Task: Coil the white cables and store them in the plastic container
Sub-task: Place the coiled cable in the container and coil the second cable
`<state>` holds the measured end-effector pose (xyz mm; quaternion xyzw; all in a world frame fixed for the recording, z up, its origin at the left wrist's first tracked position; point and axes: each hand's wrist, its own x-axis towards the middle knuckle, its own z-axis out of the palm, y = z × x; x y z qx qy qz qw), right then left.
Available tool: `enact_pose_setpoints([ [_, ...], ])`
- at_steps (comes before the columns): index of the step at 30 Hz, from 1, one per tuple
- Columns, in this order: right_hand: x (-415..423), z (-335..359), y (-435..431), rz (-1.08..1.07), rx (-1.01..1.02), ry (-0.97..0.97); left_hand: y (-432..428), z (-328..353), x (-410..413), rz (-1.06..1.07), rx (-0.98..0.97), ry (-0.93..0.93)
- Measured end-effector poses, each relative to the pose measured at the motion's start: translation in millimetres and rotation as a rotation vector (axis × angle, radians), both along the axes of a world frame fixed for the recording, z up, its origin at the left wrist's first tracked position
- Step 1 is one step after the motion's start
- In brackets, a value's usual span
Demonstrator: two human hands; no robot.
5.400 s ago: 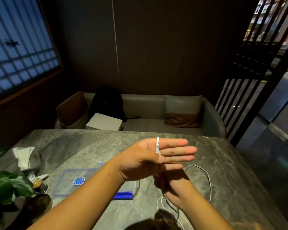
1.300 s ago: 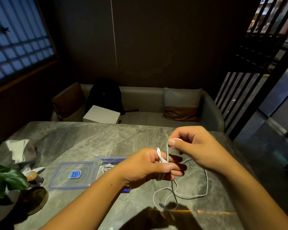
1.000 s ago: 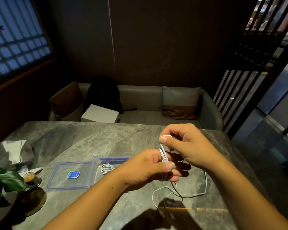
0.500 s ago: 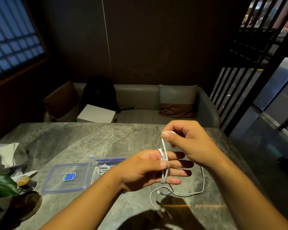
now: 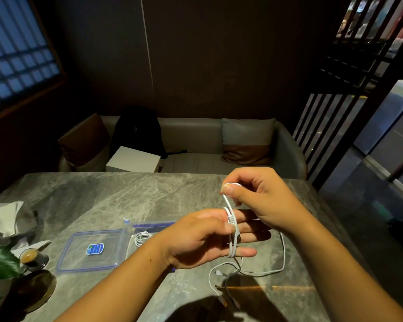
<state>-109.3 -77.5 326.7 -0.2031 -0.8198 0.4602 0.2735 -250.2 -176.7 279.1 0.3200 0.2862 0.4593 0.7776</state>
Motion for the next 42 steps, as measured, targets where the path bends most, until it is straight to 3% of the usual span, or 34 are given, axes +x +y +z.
enact_pose_setpoints([
  [21, -0.9, 0.3, 2.5, 0.008, 0.048, -0.042, 4.6, 2.7, 3.6, 0.032, 0.032, 0.098],
  [28, 0.2, -7.8, 14.7, -0.114, -0.1, -0.002, 8.6, 3.3, -2.9, 0.107, 0.061, 0.123],
  [36, -2.3, -14.2, 17.5, -0.079, -0.052, -0.079, 9.1, -2.2, 11.7, 0.225, 0.088, 0.376],
  [42, -1.4, -19.4, 17.2, -0.118, -0.069, -0.072, 11.4, -9.6, 12.8, 0.27, 0.108, 0.366],
])
